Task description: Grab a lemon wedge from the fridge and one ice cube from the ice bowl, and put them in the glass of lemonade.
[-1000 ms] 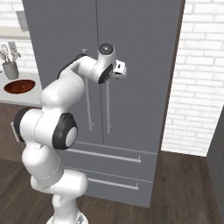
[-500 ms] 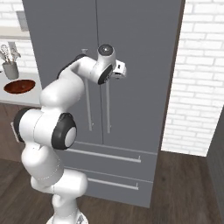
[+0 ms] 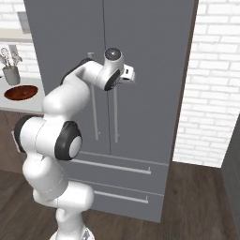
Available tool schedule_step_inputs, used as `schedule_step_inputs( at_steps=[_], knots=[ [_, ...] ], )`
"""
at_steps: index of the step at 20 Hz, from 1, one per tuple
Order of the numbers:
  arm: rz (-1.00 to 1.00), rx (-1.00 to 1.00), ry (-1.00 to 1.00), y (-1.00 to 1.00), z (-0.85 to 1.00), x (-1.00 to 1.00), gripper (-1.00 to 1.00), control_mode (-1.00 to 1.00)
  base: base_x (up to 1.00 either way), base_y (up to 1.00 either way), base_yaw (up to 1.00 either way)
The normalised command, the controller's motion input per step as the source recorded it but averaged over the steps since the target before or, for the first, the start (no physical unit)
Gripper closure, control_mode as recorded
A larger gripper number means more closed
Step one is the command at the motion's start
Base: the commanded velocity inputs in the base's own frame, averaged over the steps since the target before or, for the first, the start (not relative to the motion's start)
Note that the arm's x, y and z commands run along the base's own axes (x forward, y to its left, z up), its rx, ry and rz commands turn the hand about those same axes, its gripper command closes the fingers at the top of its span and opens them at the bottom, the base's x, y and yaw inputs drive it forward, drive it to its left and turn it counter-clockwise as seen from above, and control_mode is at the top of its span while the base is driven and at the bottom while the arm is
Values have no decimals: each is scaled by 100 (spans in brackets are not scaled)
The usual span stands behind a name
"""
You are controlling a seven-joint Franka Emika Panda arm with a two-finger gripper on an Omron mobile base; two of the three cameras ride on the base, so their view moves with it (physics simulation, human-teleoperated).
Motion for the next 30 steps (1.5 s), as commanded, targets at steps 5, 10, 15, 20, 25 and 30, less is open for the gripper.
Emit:
schedule_step_inputs(
  at_steps=[5,10,15,20,25,30],
  knots=[
    [-5,0,-2,-30,0,-8,100,-100,0,0,0],
    [-11,0,-8,-70,0,-28,100,-100,0,0,0],
    [-14,2,-9,-88,0,-58,100,-100,0,0,0],
    [-13,8,-8,-100,4,-98,100,-100,0,0,0],
    [-14,16,-4,-100,23,-100,100,-100,0,0,0],
    [-20,15,0,-100,18,-93,100,-100,0,0,0]
  ],
)
